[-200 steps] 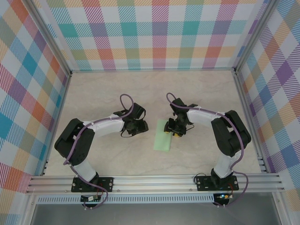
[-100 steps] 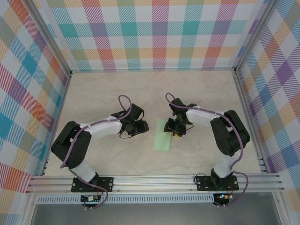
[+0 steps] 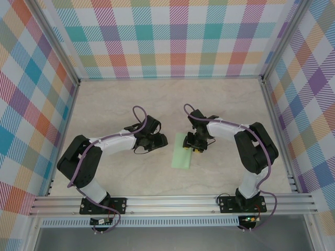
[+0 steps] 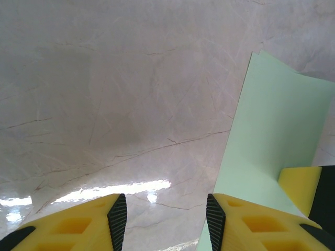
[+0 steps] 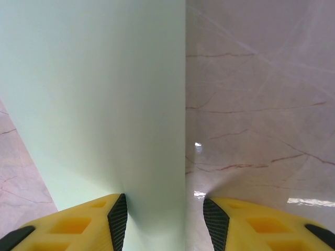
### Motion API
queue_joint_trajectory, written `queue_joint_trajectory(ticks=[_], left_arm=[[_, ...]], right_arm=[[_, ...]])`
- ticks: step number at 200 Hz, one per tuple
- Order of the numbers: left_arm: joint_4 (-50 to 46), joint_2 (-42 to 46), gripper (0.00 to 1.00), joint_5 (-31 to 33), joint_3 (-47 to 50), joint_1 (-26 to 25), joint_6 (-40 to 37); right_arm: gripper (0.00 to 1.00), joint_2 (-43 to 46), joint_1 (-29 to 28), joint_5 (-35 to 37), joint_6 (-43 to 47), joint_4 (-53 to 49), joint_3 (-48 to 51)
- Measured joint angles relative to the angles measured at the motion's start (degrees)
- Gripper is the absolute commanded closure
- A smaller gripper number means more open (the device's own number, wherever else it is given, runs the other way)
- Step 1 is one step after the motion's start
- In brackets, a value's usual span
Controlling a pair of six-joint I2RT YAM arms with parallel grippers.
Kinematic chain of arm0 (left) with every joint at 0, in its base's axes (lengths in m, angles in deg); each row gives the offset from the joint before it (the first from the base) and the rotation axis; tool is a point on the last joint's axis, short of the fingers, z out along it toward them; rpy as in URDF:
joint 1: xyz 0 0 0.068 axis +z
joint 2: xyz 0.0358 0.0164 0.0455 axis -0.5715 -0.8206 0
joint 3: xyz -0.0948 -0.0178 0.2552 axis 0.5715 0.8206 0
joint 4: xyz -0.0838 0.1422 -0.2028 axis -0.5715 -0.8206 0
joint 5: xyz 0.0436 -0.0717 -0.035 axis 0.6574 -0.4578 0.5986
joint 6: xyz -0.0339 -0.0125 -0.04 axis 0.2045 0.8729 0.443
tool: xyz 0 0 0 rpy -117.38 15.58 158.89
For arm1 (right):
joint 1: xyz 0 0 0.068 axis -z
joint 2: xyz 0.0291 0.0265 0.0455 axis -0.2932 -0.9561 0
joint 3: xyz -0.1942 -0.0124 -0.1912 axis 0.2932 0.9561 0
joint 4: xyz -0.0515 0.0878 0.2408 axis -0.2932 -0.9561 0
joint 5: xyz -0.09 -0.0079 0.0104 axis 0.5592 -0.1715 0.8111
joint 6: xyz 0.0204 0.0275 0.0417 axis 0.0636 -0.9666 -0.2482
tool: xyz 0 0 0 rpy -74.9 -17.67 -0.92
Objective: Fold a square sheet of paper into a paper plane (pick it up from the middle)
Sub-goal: Hold the square sheet of paper at the center of the table.
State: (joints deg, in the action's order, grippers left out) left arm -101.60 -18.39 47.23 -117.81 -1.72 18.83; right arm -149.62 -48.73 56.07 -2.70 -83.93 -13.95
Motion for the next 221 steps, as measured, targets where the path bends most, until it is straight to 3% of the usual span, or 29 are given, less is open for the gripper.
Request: queue_joint_trajectory(ticks=[125, 221], left_arm=[[4.3, -2.4, 0.56, -7.8, 0.0, 0.0, 0.0], [4.1, -2.5, 0.6, -6.0, 0.0, 0.0, 0.4]], right_arm=[[0.47, -0.4, -0.3, -0.2, 4.6, -0.7, -0.6], [0.47, -0.4, -0.3, -0.8, 7.3, -0.7, -0.5]])
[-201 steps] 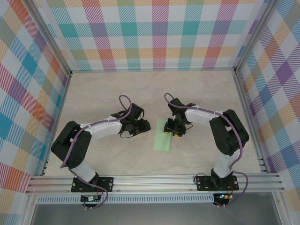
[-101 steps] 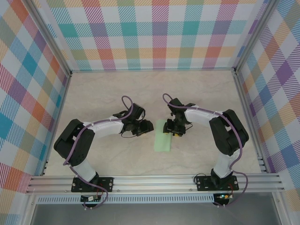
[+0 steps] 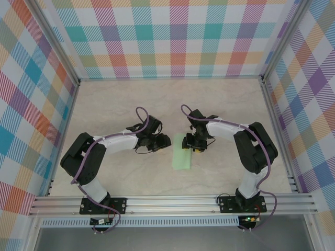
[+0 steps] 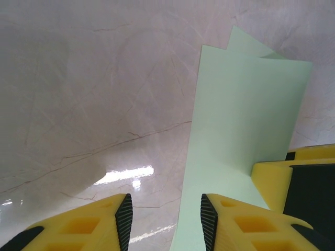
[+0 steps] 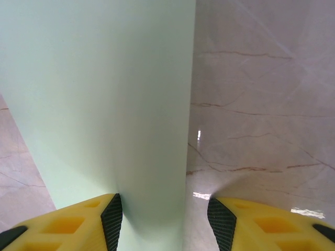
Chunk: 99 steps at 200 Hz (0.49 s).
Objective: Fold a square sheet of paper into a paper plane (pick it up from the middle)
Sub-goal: Hold the square sheet of paper at the center of the table.
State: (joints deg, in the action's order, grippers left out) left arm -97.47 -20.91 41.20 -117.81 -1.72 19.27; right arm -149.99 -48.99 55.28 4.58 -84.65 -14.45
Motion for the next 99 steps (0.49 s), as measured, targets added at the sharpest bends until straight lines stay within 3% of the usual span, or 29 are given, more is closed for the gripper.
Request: queue_joint_trajectory(ticks=[59, 99], left_arm=[[-2.3, 0.1, 0.61, 4.3, 1.2, 2.4, 1.9], [-2.3, 0.7, 0.61, 3.6, 1.4, 3.1, 1.9]], right_arm=[[0.47, 0.3, 0.1, -1.1, 0.2, 0.5, 0.4], [0.47, 0.9, 0.1, -1.6, 0.3, 0.7, 0.5]])
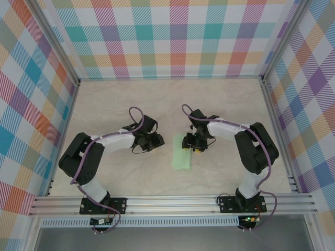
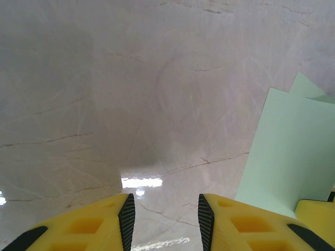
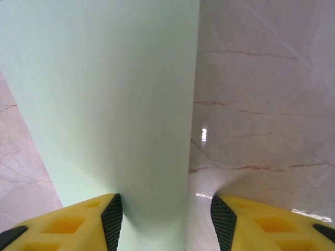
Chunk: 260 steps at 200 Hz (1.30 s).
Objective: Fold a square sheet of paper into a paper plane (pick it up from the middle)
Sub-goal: Hold the square sheet of paper at the center of the table.
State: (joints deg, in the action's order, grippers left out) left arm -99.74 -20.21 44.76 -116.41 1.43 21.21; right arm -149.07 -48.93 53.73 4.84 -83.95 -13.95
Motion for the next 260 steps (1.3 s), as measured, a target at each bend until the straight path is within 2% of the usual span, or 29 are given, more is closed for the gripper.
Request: queue_joint_trajectory(ticks=[90, 197, 260], left_arm=[[7.7, 0.6, 0.63, -8.9, 1.7, -0.7, 0.5], [8.5, -1.7, 0.63, -10.4, -0.2, -3.1, 1.1], [8.4, -1.7, 0.63, -10.1, -0.3, -3.3, 1.3]], right_arm=[[0.55, 1.5, 0.0, 0.2, 1.5, 1.4, 1.3], [0.52, 5.7, 0.0, -0.3, 6.2, 2.5, 2.4], [0.53, 3.0, -0.3, 4.4, 4.0, 0.1, 2.4]])
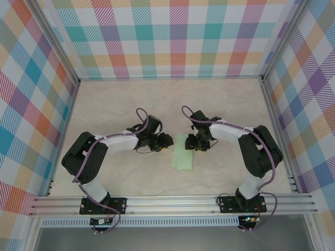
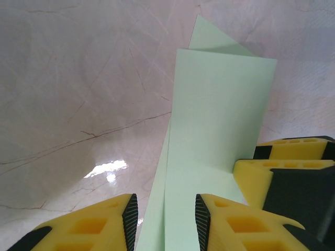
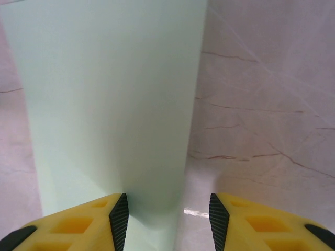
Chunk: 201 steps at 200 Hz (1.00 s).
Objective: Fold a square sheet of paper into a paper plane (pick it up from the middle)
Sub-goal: Hold the square sheet of paper at the center of the table.
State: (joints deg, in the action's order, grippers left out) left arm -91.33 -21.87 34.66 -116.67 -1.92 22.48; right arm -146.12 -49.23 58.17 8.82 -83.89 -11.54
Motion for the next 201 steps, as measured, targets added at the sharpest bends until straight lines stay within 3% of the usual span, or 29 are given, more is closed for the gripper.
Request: queue_joint_trajectory(ticks=[116, 201], left_arm=[[0.0, -0.6, 0.63, 1.4, 0.0, 0.0, 0.0], [0.0, -1.1, 0.63, 0.4, -0.1, -0.1, 0.0]], right_arm=[[0.5, -2.6, -0.9, 3.5, -9.3, -3.1, -3.3], [0.46, -3.7, -1.2, 3.3, -9.8, -4.1, -4.5]])
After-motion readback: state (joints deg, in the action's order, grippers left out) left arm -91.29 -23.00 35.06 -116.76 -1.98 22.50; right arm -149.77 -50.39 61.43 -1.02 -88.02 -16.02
